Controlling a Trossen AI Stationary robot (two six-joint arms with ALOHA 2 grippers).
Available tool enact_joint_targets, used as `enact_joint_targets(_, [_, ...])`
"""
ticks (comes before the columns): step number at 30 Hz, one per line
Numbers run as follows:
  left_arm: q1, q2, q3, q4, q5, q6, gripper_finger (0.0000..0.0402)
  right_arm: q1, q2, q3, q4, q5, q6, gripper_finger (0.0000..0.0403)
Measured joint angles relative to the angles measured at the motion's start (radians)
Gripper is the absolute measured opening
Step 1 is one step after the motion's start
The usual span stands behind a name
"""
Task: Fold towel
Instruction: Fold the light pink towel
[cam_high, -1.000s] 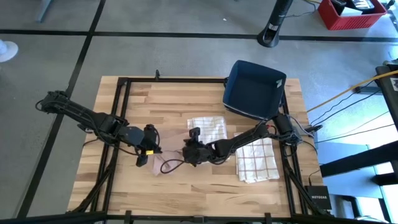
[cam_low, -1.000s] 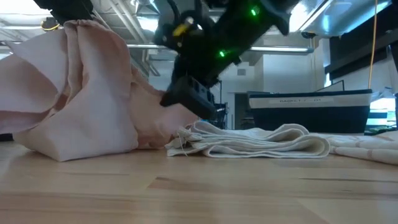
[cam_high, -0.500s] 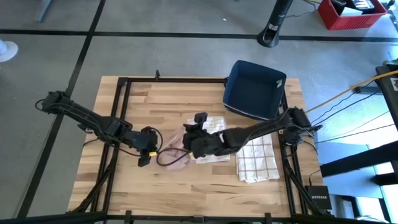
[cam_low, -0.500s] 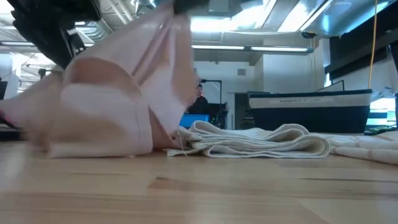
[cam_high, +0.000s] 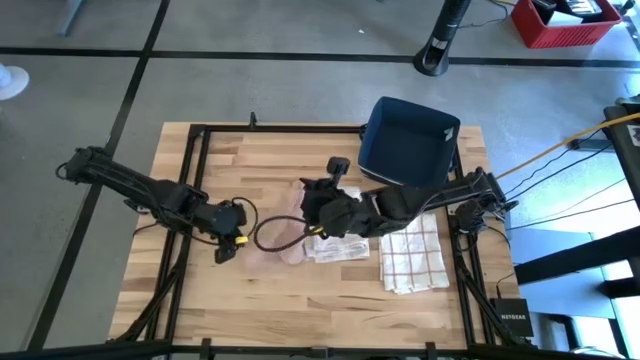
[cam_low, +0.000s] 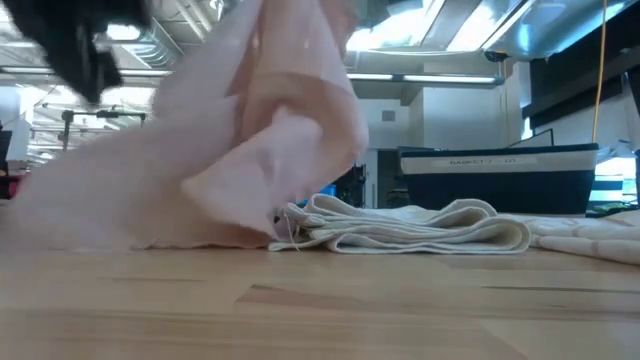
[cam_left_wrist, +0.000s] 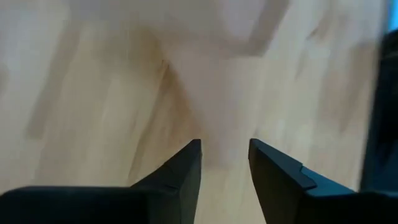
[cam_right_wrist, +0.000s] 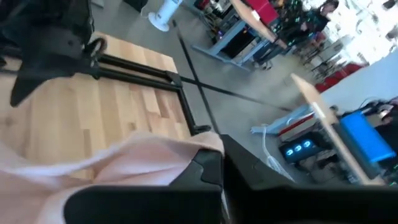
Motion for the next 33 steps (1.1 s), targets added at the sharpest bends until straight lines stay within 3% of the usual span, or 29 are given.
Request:
enact_joint_targets(3, [-0.037, -0.041, 0.042, 0.072, -0.101, 0.065, 0.0117, -0.001, 0.0, 0.048, -0.059, -0.029, 0.072, 0.0001])
enact_joint_targets(8, [-0.087, -0.071, 0.049, 0.344, -0.286, 0.223, 0.0106, -0.001, 0.002, 0.052, -0.072, -0.086, 0.12, 0.0001])
enact_joint_targets(11, [-0.102, -0.037, 0.048, 0.432, -0.293, 0.255, 0.0105, -0.001, 0.005, 0.052, -0.07, -0.089, 0.143, 0.0001])
enact_joint_targets(18, [-0.105, 0.138, 0.046, 0.454, -0.29, 0.213, 0.0113, -0.001, 0.012, 0.052, -0.071, -0.089, 0.144, 0.0001])
enact_joint_targets(22, [-0.11, 0.242, 0.046, 0.481, -0.222, 0.207, 0.013, -0.001, 0.013, 0.052, -0.095, -0.089, 0.145, 0.0001])
enact_joint_targets(26, [-0.121, 0.297, 0.046, 0.519, -0.22, 0.174, 0.0141, -0.001, 0.013, 0.052, -0.118, -0.088, 0.148, 0.0001])
enact_joint_targets(33, [-0.32, 0.35, 0.126, 0.68, -0.461, 0.284, 0.0127, -0.001, 0.013, 0.052, -0.174, -0.088, 0.166, 0.0001])
